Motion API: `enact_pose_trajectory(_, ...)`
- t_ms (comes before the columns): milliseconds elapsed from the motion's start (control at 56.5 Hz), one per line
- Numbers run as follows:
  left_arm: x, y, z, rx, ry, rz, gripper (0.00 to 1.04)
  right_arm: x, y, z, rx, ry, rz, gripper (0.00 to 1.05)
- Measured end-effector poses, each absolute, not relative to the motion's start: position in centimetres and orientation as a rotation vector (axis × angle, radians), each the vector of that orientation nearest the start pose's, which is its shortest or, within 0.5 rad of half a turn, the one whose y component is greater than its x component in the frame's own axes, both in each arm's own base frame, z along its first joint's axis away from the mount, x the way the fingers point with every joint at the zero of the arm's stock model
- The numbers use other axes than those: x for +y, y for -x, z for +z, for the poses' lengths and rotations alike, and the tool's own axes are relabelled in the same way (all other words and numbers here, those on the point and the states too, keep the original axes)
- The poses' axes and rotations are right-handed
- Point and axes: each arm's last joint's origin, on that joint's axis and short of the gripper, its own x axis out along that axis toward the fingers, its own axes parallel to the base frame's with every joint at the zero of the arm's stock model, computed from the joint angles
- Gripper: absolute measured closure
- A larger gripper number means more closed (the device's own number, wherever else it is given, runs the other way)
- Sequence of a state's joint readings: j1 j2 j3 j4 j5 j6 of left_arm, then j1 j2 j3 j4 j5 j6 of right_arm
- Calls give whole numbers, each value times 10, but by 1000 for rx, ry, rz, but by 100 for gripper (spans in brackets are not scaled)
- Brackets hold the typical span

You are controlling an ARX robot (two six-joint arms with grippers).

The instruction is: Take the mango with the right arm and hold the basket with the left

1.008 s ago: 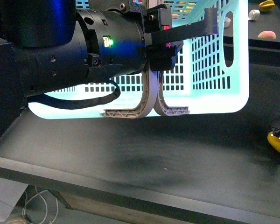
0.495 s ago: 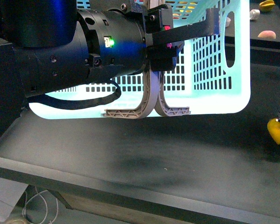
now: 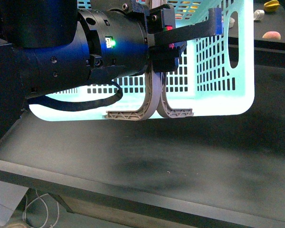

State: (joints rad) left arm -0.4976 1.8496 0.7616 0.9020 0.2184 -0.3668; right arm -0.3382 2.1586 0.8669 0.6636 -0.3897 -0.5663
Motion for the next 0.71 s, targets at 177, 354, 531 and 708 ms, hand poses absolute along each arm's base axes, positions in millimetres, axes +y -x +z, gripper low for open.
enact_pose_trajectory(177,-174,-308,151,316,324,-671,100,-98,-336,84,483,241,212,44)
enact_pose_trajectory(354,-174,-308,151,316,324,-671,100,-76,-319,124,392,159,241,44)
enact_pose_trajectory(531,-174,-308,151,316,324,-671,100,-36,-302,160,308,79,317,44)
enact_pose_trajectory(708,-174,-308,150,317,323,-671,100,-6,-300,173,280,51,363,44)
